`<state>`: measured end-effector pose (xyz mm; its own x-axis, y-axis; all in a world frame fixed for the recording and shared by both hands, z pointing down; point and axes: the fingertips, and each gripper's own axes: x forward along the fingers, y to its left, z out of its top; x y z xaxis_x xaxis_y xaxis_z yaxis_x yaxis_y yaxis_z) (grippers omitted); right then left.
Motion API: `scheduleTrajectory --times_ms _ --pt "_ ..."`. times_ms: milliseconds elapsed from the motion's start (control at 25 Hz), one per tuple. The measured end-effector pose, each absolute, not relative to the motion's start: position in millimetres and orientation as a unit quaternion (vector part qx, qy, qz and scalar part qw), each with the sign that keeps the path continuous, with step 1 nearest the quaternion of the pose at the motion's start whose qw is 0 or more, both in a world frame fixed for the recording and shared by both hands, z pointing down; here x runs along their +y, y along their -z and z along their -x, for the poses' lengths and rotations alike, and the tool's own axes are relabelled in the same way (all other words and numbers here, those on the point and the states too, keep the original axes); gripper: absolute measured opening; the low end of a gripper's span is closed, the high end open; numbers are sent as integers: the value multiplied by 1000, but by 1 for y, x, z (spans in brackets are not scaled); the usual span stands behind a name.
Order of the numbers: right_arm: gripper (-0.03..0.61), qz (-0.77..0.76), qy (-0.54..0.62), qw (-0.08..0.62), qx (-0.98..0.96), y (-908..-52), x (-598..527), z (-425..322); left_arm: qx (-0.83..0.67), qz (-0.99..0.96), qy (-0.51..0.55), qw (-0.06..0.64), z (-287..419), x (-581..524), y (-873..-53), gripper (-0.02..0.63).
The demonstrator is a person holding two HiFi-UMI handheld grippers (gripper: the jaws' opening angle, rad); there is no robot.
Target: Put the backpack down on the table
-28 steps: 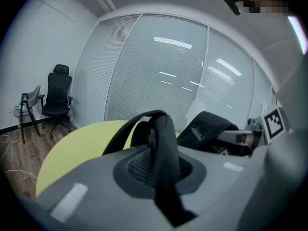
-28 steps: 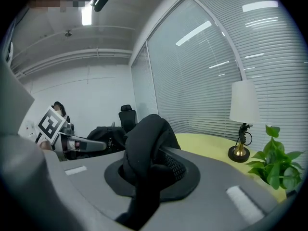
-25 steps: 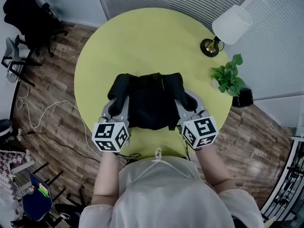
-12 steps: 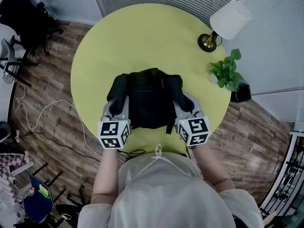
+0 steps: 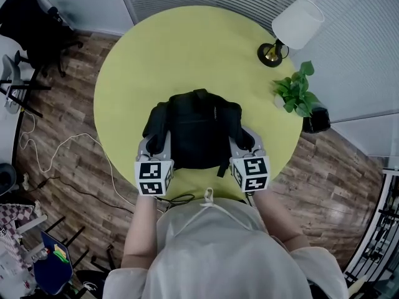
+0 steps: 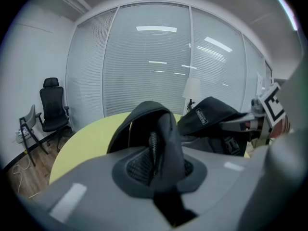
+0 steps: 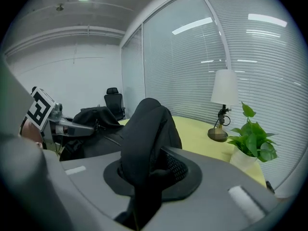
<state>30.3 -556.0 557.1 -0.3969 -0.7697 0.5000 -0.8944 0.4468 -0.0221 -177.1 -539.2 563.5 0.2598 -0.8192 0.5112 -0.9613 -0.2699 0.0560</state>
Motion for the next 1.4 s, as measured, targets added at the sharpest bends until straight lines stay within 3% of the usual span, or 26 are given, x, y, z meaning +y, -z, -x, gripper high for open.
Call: scheduleTrajectory --times_ms 120,200,280,440,800,880,960,1080,1320,1400 --pt "106 -502 -145 224 -823 -560 -554 -29 -577 -772 -191 186 176 -538 -562 71" --pt "220 -499 -148 229 -823 -561 -551 -27 -574 -774 -187 192 175 -534 -562 120" --pt "283 -504 -145 225 -821 -558 -548 -27 -568 -776 -188 199 173 -526 -564 185" --pt "326 -523 -136 220 -812 -550 -535 -31 -571 -774 -180 207 175 -505 -566 279" --pt "337 -563 -98 210 -793 -531 -492 -36 -591 -772 -156 173 188 -466 -545 278" --pt "336 -568 -96 203 -792 -527 -479 -32 -589 -776 -150 168 189 -457 -538 267" --pt "326 -566 -100 200 -794 -525 -465 -26 -579 -784 -148 169 186 -446 -532 186" --pt "306 -567 -104 192 -794 -522 -445 -18 -572 -792 -133 165 183 -431 -522 142" --pt "154 -578 -103 159 -794 -507 -414 -2 -581 -802 -106 86 180 -406 -485 59" --pt "63 -585 -103 147 -791 -502 -407 1 -572 -811 -92 78 175 -400 -474 33"
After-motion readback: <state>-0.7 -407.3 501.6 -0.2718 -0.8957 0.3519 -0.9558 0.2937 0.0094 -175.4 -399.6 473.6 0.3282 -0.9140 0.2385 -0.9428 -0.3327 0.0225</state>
